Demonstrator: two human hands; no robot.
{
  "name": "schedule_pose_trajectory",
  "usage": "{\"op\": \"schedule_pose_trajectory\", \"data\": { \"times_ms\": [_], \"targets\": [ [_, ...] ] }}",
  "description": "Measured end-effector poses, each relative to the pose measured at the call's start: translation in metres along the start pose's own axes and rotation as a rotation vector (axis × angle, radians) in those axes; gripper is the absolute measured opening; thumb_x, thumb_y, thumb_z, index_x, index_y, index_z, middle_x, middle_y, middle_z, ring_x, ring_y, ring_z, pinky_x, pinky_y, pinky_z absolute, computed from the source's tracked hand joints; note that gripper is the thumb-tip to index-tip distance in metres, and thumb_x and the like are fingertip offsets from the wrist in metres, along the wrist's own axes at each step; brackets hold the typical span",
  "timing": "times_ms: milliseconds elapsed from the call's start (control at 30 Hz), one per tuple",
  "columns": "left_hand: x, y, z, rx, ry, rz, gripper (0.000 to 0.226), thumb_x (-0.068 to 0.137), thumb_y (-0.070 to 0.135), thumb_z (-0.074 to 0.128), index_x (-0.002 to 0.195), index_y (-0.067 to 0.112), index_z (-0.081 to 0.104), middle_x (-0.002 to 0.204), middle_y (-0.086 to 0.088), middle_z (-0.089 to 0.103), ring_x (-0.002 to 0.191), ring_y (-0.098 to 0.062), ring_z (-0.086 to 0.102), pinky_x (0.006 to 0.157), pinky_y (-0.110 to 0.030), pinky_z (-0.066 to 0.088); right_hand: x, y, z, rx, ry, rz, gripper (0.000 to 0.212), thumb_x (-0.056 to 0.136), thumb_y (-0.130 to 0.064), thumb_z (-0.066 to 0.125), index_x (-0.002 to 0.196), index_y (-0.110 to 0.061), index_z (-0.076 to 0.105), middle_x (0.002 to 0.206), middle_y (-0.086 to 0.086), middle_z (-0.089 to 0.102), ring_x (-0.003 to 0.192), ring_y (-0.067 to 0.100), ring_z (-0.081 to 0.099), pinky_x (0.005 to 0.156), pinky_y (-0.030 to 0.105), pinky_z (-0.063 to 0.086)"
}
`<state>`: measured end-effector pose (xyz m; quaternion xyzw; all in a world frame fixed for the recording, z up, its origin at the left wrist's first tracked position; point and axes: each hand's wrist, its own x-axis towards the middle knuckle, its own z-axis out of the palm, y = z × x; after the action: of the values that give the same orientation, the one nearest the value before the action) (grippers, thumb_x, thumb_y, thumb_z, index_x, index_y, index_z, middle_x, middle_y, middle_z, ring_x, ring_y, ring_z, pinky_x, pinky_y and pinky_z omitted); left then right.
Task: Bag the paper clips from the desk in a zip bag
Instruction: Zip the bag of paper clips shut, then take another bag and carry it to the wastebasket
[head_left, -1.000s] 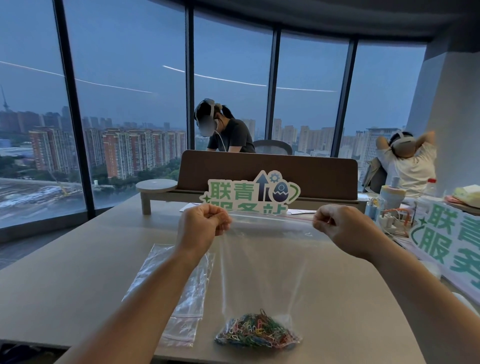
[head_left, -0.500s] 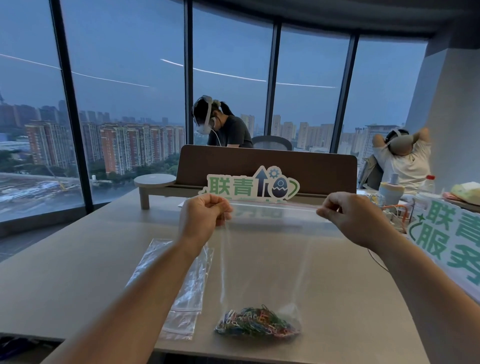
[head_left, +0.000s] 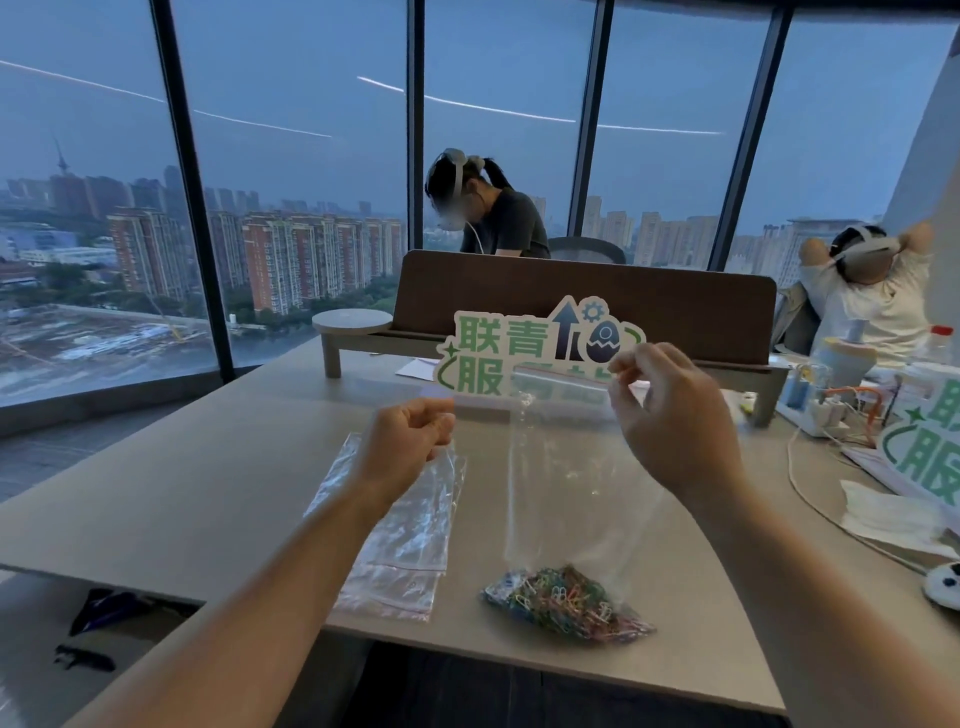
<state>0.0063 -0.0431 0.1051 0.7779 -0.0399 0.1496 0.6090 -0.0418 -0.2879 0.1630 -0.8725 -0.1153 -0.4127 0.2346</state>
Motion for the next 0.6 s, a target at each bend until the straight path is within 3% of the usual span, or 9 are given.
{"op": "schedule_pose_trajectory", "data": {
  "times_ms": [100, 233, 367, 500, 600],
  "targets": [
    [-0.009, -0.025, -0.020, 0.124, 0.032, -0.046, 0.024, 0.087, 0.014, 0.067, 0.110, 0.011, 0.071, 0.096, -0.004, 0.074, 0.082, -0.014, 0.068, 0.072, -0.025, 0.052, -0.010, -0.036, 0.028, 0.100, -0.121, -0.078, 0.006, 0.090, -0.022, 0.061, 0.095, -0.019, 0.063, 0.092, -0.008, 0.062, 0.064, 0.004, 0.050, 0.058, 0.022, 0.044],
    [-0.019, -0.057, -0.045, 0.308, 0.049, -0.097, 0.021, 0.084, 0.014, 0.068, 0.105, 0.013, 0.073, 0.103, -0.003, 0.073, 0.093, -0.016, 0.067, 0.086, -0.027, 0.049, -0.028, -0.074, 0.073, 0.182, -0.275, -0.157, 0.008, 0.090, -0.020, 0.060, 0.096, -0.018, 0.065, 0.090, -0.005, 0.064, 0.067, 0.010, 0.055, 0.062, 0.027, 0.052],
    [-0.026, -0.082, -0.070, 0.506, 0.047, -0.216, 0.030, 0.084, 0.027, 0.064, 0.113, 0.023, 0.069, 0.122, -0.003, 0.068, 0.106, -0.020, 0.064, 0.087, -0.028, 0.045, -0.047, -0.088, 0.120, 0.222, -0.436, -0.124, 0.012, 0.089, -0.017, 0.058, 0.098, -0.015, 0.065, 0.092, 0.002, 0.067, 0.078, 0.020, 0.060, 0.070, 0.035, 0.051],
    [-0.031, -0.102, -0.084, 0.672, 0.057, -0.353, 0.049, 0.085, 0.037, 0.061, 0.131, 0.020, 0.056, 0.132, -0.010, 0.060, 0.119, -0.029, 0.056, 0.099, -0.035, 0.045, -0.067, -0.086, 0.159, 0.105, -0.668, 0.015, 0.027, 0.091, -0.021, 0.051, 0.114, -0.015, 0.062, 0.110, 0.007, 0.067, 0.101, 0.029, 0.061, 0.082, 0.034, 0.049],
    [-0.030, -0.121, -0.087, 0.836, 0.048, -0.406, 0.060, 0.085, 0.049, 0.056, 0.135, 0.015, 0.052, 0.134, -0.012, 0.058, 0.122, -0.032, 0.052, 0.104, -0.040, 0.041, -0.082, -0.083, 0.177, 0.018, -0.870, 0.109, 0.044, 0.092, -0.030, 0.051, 0.135, -0.019, 0.050, 0.136, 0.008, 0.054, 0.122, 0.029, 0.051, 0.095, 0.034, 0.043]
  ]
}}
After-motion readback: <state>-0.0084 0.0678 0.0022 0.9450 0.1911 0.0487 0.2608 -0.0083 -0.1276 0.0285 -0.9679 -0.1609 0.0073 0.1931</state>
